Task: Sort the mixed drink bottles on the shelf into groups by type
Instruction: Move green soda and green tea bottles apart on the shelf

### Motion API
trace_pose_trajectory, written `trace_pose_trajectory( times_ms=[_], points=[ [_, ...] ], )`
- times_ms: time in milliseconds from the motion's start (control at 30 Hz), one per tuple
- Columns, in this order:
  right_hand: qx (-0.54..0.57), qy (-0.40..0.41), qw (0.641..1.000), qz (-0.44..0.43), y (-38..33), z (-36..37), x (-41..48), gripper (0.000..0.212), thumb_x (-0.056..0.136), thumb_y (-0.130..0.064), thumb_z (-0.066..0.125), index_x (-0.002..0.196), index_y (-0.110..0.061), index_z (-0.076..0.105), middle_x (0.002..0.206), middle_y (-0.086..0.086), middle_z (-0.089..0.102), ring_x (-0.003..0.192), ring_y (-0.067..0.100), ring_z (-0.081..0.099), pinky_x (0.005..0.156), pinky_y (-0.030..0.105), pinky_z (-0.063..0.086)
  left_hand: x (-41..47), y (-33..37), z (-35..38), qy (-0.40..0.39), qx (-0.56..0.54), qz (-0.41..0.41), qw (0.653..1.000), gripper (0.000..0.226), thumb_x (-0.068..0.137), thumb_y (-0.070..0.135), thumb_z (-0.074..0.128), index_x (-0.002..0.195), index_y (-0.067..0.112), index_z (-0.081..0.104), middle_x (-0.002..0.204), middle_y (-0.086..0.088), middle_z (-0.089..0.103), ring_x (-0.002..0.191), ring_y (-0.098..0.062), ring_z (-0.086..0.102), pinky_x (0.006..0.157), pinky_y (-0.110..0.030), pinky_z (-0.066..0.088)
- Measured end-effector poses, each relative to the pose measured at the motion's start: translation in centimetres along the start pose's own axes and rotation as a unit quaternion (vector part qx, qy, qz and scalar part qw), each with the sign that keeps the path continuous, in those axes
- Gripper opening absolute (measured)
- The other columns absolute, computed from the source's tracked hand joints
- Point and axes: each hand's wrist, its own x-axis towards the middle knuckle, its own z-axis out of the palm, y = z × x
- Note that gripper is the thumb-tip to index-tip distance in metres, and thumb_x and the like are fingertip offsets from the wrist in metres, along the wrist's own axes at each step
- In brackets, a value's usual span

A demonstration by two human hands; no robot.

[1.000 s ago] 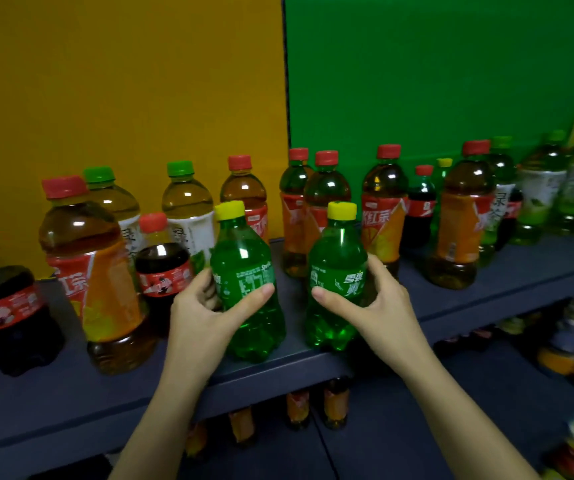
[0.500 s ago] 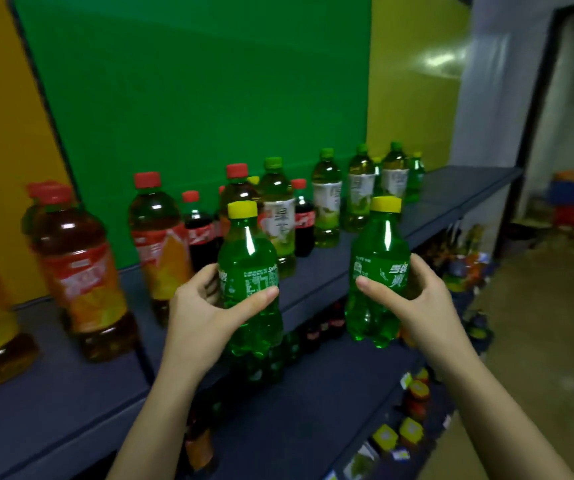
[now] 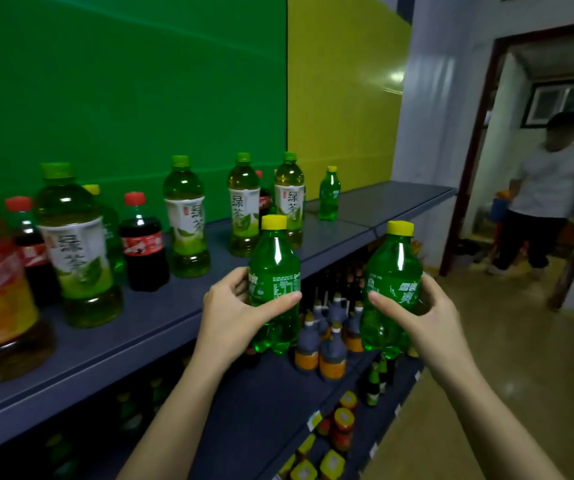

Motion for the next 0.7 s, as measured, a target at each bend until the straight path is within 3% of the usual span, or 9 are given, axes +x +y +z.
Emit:
trace_pose_trajectory(
  times_ms=[133,233,300,367,467,533,600,700],
  points=[
    [-0.021,0.010,1.000,-0.011,2.7,-1.7,5.0,0.087,0.053,-0.065,0.075,0.124,-0.021,0.052,0.119,-0.004,0.061,0.110,0.016,0.057,0.087,0.035,0.050,4.1,-1.3,4.9,-0.003,0.020,0.011,1.000,0.039,0.059,0.023,0.086,0.091,0.022,0.065,0.089,0.015,0.071,0.083,0.006,0.065,0.068,-0.010,0.049],
    [-0.005,0.007,1.000,-0.024,4.3,-2.1,9.2,0.068,0.056,-0.049,0.074,0.115,-0.023,0.054,0.104,-0.011,0.063,0.100,0.012,0.059,0.076,0.025,0.044,7.6,-2.7,8.2,0.003,0.038,0.016,0.999,0.043,0.056,0.031,0.087,0.092,0.025,0.064,0.092,0.014,0.071,0.087,0.004,0.065,0.075,-0.017,0.052],
    [-0.005,0.006,0.999,-0.034,5.3,-1.9,12.1,0.066,0.052,-0.051,0.075,0.110,-0.024,0.056,0.099,-0.014,0.064,0.095,0.010,0.061,0.080,0.030,0.047,10.1,-3.9,10.1,0.012,0.054,0.020,0.998,0.053,0.051,0.046,0.086,0.096,0.027,0.064,0.098,0.013,0.070,0.093,0.000,0.065,0.083,-0.026,0.054],
    [-0.001,-0.005,0.999,-0.038,6.4,-1.6,15.5,0.078,0.048,-0.062,0.077,0.113,-0.024,0.056,0.103,-0.009,0.065,0.097,0.012,0.062,0.086,0.035,0.050,12.6,-4.5,11.9,0.026,0.075,0.022,0.997,0.061,0.048,0.057,0.081,0.099,0.031,0.062,0.102,0.016,0.068,0.099,-0.002,0.062,0.089,-0.030,0.053],
    [0.002,-0.011,0.999,-0.050,7.6,-1.1,20.7,0.094,0.038,-0.075,0.073,0.117,-0.026,0.055,0.112,-0.007,0.065,0.105,0.015,0.060,0.091,0.039,0.049,16.3,-5.0,14.2,0.029,0.102,0.026,0.994,0.045,0.055,0.049,0.083,0.087,0.041,0.052,0.092,0.029,0.057,0.089,0.013,0.053,0.083,-0.014,0.047],
    [0.004,-0.024,0.998,-0.060,8.3,-0.7,23.9,0.095,0.043,-0.072,0.074,0.122,-0.024,0.052,0.119,-0.007,0.061,0.113,0.016,0.056,0.096,0.040,0.046,18.7,-5.5,15.5,0.043,0.118,0.036,0.991,0.046,0.057,0.050,0.082,0.091,0.037,0.054,0.092,0.025,0.060,0.089,0.011,0.056,0.082,-0.017,0.049],
    [0.006,-0.036,0.997,-0.067,9.2,-0.3,26.9,0.088,0.046,-0.069,0.076,0.118,-0.023,0.054,0.116,-0.005,0.062,0.109,0.016,0.057,0.094,0.041,0.047,20.8,-5.9,16.8,0.066,0.135,0.045,0.988,0.060,0.054,0.058,0.077,0.101,0.027,0.056,0.100,0.014,0.066,0.096,-0.003,0.062,0.086,-0.031,0.053],
    [0.026,-0.055,0.995,-0.077,10.4,0.4,30.3,0.057,0.056,-0.047,0.078,0.103,-0.025,0.054,0.099,-0.014,0.063,0.088,0.000,0.059,0.083,0.025,0.048,23.4,-6.6,18.2,0.082,0.165,0.037,0.982,0.059,0.061,0.052,0.079,0.107,0.022,0.055,0.106,0.010,0.066,0.099,-0.007,0.061,0.088,-0.033,0.051]
  ],
)
